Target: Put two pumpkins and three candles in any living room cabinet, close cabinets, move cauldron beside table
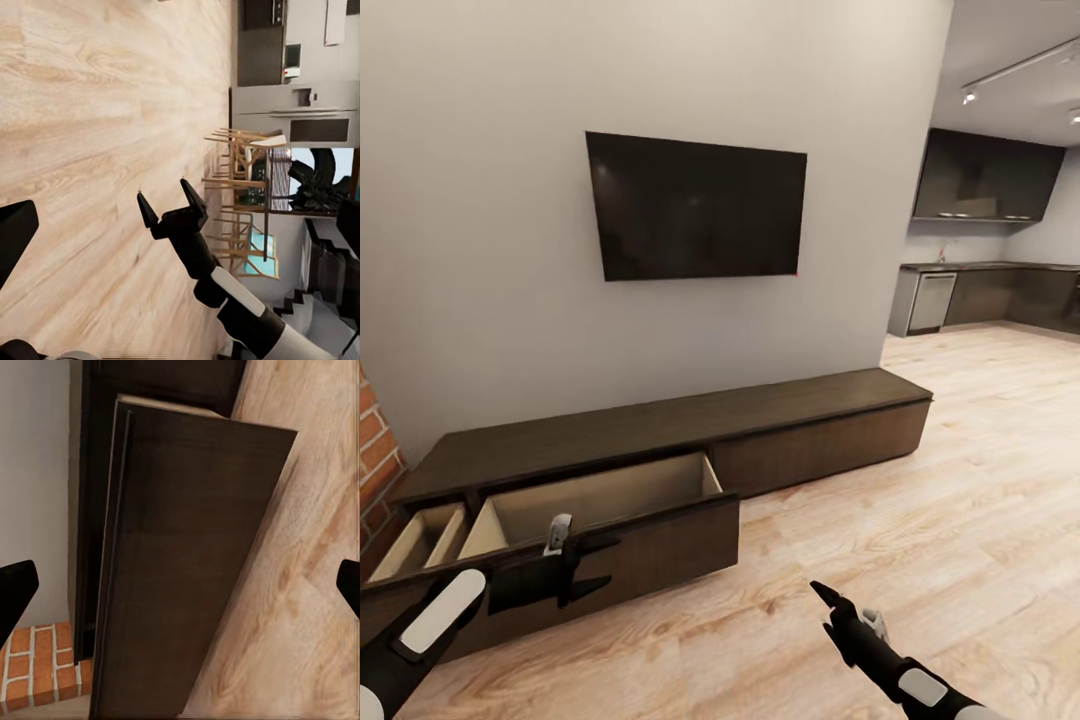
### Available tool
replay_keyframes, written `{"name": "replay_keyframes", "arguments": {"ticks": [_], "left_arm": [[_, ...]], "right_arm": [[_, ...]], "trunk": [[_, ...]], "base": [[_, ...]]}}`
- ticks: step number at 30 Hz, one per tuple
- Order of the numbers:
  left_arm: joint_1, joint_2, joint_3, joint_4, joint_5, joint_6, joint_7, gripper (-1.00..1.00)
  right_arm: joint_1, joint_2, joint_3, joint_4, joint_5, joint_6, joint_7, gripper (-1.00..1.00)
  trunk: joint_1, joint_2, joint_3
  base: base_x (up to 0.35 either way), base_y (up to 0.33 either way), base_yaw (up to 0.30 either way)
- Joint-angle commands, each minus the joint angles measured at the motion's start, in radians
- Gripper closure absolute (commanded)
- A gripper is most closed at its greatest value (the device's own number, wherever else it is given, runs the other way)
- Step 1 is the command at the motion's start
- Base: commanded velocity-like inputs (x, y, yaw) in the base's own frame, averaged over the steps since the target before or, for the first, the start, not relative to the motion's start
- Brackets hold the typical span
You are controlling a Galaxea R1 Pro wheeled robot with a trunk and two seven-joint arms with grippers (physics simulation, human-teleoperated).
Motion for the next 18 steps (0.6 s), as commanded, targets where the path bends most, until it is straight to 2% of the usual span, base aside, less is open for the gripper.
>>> {"name": "replay_keyframes", "arguments": {"ticks": [1, 6, 18], "left_arm": [[-0.001, 0.001, -0.003, 0.001, -0.003, 0.0, -0.007, -1.0], [0.0, 0.002, -0.004, 0.02, -0.002, 0.0, -0.008, -1.0], [0.0, 0.001, -0.004, 0.031, -0.003, 0.0, -0.008, -1.0]], "right_arm": [[-0.001, 0.0, 0.006, 0.003, -0.011, 0.005, 0.004, -1.0], [-0.001, 0.0, 0.006, 0.012, -0.01, 0.003, 0.009, -1.0], [-0.001, 0.0, 0.007, 0.013, -0.01, 0.001, 0.012, -1.0]], "trunk": [[-0.005, 0.007, 0.002], [-0.024, 0.042, 0.016], [-0.07, 0.126, 0.047]], "base": [[-0.188, 0.0, 0.012], [-0.056, 0.0, -0.086], [-0.003, 0.0, -0.257]]}}
